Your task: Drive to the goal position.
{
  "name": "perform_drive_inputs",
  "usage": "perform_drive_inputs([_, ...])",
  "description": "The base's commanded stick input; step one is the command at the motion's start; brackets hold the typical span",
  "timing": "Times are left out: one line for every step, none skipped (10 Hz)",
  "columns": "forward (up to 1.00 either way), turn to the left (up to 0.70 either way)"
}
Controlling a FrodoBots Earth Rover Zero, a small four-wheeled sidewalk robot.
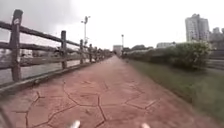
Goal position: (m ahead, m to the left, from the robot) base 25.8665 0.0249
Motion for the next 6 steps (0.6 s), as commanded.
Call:
perform_drive_inputs([0.70,0.00])
perform_drive_inputs([0.70,0.00])
perform_drive_inputs([0.70,0.00])
perform_drive_inputs([0.70,0.00])
perform_drive_inputs([0.70,0.00])
perform_drive_inputs([0.70,0.00])
